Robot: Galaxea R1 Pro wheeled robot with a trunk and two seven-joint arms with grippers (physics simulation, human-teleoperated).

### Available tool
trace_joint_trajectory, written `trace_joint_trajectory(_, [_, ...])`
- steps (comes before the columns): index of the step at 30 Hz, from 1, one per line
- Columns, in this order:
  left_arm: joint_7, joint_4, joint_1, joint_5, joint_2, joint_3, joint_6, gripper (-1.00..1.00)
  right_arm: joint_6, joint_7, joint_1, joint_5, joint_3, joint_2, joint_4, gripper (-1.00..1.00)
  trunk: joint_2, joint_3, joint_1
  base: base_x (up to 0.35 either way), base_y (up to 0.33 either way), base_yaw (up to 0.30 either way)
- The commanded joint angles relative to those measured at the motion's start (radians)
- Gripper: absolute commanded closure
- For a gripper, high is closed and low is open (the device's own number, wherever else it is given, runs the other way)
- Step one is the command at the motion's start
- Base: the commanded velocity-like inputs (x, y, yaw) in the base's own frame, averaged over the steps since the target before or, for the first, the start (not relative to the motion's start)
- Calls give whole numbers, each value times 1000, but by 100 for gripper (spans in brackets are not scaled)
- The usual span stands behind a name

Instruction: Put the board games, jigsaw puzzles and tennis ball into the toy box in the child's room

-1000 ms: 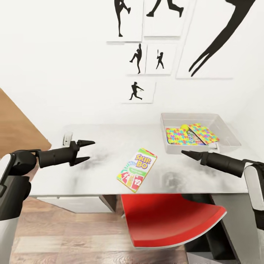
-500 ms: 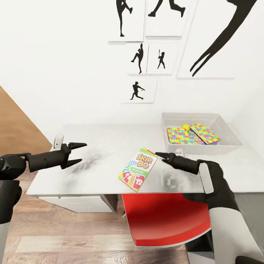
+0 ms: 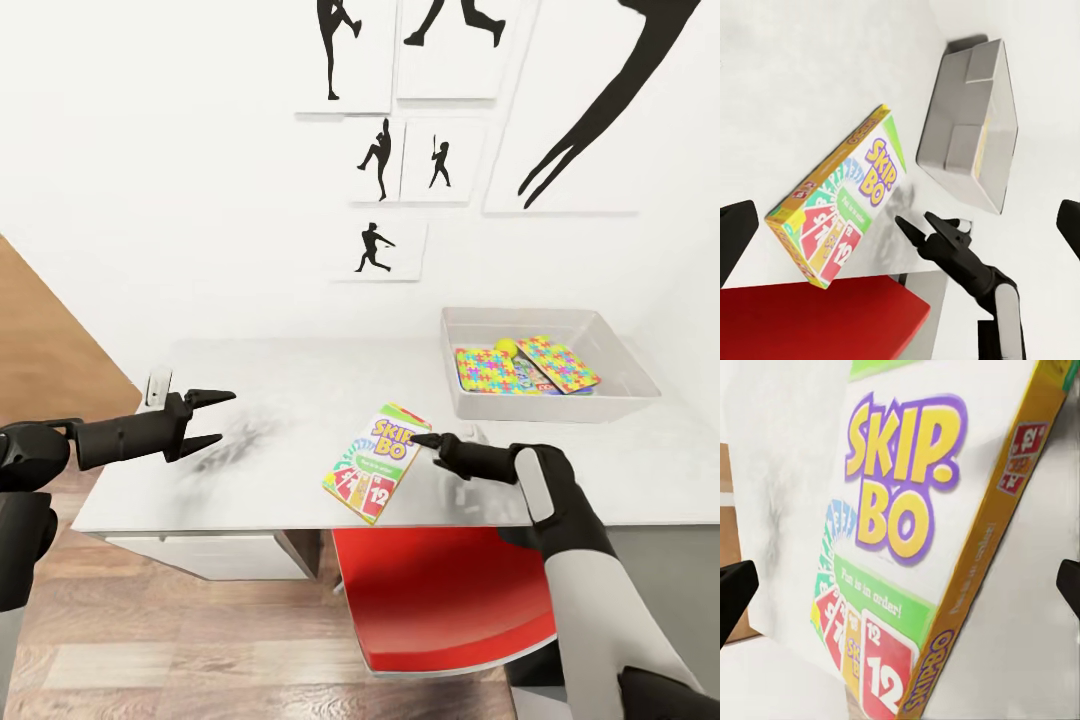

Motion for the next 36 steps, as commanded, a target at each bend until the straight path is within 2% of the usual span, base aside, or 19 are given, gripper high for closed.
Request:
trace_joint_trajectory(1, [10, 0, -1, 9, 0, 0, 3, -100, 5, 1, -6, 10, -5, 1, 8, -100, -2, -2, 1, 0, 0, 0])
trace_joint_trajectory(13, [10, 0, -1, 10, 0, -1, 3, -100, 5, -17, -16, 10, -11, 1, 29, -100, -2, -2, 1, 0, 0, 0])
trace_joint_trajectory(18, [10, 0, -1, 9, 0, -1, 3, -100, 2, -50, -21, 9, -16, 0, 41, -100, -2, -2, 1, 0, 0, 0])
trace_joint_trajectory(22, [11, 0, 0, 9, 0, 0, 2, -100, -144, -98, -45, 10, -33, -4, 94, -100, -2, -2, 1, 0, 0, 0])
trace_joint_trajectory(24, [12, 0, 0, 9, 0, 0, 2, -100, -190, -114, -64, 10, -35, -7, 138, -100, -2, -2, 1, 0, 0, 0])
trace_joint_trajectory(28, [13, 0, 1, 9, 0, -1, 2, -100, -228, -127, -89, 9, -37, -7, 190, -100, -2, -2, 1, 0, 0, 0])
trace_joint_trajectory(36, [13, 0, 10, 7, 0, 1, 2, -100, -239, -130, -98, 9, -37, -6, 236, -100, -2, -2, 1, 0, 0, 30])
